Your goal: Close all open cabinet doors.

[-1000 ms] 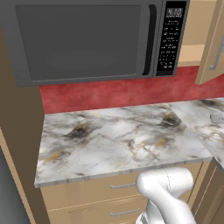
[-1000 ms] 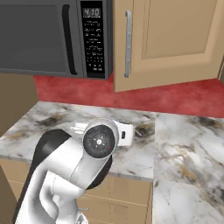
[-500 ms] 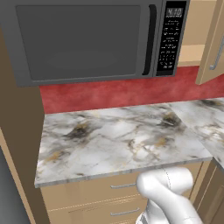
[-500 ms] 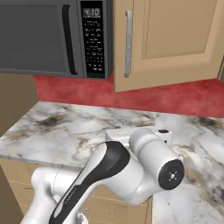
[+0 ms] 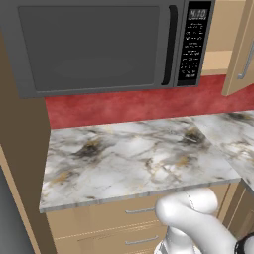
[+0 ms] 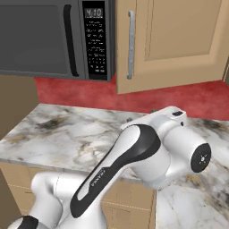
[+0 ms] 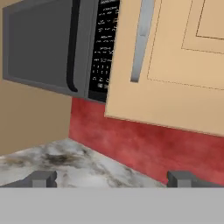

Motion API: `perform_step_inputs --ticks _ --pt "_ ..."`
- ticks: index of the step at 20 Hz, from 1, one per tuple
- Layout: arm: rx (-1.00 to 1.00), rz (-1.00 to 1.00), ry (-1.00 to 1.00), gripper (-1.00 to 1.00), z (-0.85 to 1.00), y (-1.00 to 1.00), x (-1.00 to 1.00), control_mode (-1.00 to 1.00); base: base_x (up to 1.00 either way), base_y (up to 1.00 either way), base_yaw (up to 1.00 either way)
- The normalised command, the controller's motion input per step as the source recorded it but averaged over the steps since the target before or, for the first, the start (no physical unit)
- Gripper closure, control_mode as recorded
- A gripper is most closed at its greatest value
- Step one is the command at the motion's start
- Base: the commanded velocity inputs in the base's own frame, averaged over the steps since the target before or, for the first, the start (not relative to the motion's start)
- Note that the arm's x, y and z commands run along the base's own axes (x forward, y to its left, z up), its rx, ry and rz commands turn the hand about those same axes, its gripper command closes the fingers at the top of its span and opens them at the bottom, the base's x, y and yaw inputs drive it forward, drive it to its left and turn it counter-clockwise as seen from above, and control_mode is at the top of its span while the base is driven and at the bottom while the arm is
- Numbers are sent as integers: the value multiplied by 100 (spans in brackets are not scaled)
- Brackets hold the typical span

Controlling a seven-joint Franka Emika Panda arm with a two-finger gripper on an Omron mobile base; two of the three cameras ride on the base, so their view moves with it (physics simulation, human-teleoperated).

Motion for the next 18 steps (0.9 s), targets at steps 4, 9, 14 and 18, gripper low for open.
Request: perform_step_inputs --ticks 4,9,14,18 --pt "-15 6 -7 -100 50 -3 24 -100 0 0 0" --pt "-19 1 -8 -100 42 0 17 -100 0 0 0" --pt "-21 0 -9 -100 29 2 8 -100 0 0 0" --pt "-22 0 -7 -100 23 7 14 -100 0 0 0"
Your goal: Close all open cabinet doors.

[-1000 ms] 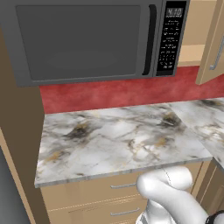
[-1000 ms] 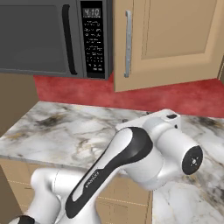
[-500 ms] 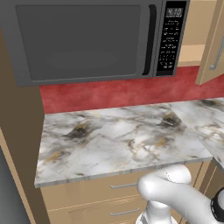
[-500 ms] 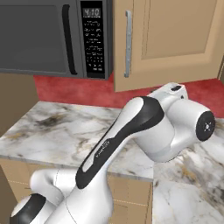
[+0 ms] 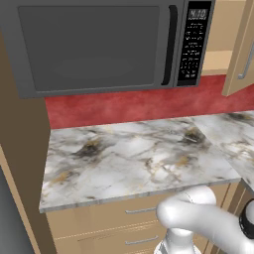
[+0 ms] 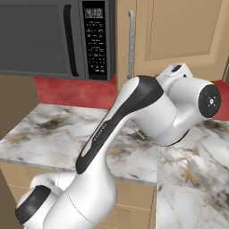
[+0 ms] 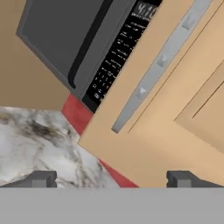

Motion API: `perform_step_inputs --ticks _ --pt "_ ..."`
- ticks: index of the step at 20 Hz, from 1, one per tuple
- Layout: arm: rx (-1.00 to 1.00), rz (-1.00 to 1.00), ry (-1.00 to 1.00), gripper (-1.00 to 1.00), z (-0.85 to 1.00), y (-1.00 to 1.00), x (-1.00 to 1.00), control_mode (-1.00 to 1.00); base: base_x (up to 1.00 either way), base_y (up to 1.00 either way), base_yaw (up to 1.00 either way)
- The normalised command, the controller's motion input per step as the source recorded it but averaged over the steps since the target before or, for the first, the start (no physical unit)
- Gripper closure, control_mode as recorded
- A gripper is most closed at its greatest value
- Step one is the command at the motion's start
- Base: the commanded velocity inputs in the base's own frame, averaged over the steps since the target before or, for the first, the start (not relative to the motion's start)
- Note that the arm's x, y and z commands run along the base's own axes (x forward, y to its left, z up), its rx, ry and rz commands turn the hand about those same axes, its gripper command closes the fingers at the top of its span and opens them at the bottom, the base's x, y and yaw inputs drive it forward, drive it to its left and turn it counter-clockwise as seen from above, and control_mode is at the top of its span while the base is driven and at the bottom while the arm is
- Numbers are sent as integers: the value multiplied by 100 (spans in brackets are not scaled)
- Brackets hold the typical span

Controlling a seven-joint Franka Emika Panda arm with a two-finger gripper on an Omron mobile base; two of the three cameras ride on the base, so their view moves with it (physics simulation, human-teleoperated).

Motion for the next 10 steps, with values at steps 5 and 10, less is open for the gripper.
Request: perform_step_inputs --ticks 5,10 --pt "-17 0 -2 -100 11 9 36 -100 0 0 0" --pt "-9 0 0 -100 2 4 63 -100 0 0 0"
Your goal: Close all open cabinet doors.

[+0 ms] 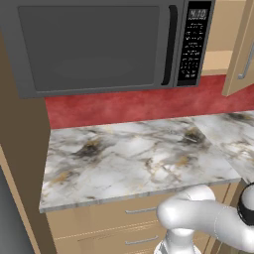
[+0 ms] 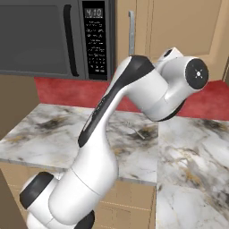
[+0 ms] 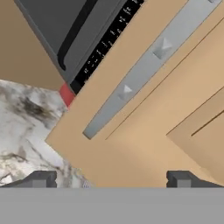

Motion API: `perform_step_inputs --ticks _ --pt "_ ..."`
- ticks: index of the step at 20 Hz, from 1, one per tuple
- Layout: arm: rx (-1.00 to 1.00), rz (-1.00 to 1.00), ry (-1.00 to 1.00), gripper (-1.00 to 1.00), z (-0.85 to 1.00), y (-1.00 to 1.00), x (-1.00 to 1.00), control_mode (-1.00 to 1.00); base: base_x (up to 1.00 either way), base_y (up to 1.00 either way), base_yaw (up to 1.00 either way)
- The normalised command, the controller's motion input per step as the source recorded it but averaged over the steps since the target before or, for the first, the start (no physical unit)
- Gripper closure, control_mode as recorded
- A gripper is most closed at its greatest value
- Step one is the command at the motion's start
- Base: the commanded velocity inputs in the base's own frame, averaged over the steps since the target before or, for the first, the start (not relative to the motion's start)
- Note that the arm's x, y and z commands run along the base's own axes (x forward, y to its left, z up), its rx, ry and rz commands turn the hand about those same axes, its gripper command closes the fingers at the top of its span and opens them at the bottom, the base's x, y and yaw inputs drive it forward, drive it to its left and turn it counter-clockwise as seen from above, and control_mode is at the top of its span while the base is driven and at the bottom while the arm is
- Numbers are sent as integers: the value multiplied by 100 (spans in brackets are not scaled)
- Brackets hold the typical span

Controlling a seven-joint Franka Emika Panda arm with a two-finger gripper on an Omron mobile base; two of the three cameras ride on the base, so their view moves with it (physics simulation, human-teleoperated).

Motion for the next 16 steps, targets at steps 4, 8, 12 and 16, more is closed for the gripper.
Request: perform_step_inputs --ticks 4,8,12,16 --pt "-4 0 0 -100 0 0 71 -100 0 0 0" --pt "-4 0 0 -100 0 0 71 -100 0 0 0" --pt "-5 0 0 -100 0 1 76 -100 0 0 0" --pt "-5 0 0 -100 0 4 80 -100 0 0 0"
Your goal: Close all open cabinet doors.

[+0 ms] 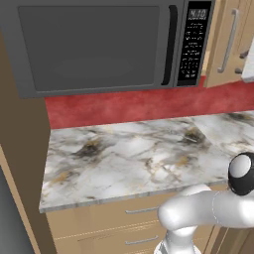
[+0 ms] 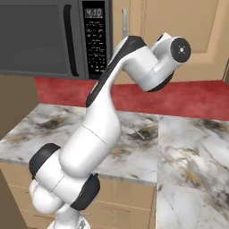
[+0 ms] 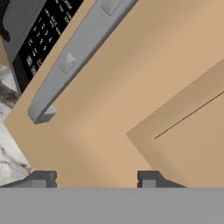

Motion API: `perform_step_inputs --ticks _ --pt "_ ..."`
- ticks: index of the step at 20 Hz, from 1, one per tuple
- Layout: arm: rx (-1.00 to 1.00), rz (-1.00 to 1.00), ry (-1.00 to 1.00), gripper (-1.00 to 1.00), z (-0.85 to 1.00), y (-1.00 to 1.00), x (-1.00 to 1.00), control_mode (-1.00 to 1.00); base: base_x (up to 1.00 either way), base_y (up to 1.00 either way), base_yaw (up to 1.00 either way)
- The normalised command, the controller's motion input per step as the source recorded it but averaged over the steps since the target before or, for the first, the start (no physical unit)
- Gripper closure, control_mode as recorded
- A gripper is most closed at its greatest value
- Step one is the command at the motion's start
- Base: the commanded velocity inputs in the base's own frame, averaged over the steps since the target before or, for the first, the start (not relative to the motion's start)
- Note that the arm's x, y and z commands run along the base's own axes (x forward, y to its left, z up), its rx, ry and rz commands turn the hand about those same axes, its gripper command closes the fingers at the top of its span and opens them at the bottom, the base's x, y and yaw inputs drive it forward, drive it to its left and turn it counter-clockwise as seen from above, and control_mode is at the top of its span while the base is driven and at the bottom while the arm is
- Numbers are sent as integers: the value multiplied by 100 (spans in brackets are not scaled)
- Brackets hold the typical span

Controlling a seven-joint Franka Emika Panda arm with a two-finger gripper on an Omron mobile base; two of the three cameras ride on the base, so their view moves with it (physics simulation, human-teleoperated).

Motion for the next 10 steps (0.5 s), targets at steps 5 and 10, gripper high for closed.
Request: perform_step_inputs --ticks 5,10 --pt "-6 0 0 -100 0 8 80 -100 0 0 0" --pt "-5 0 0 -100 0 8 73 -100 0 0 0"
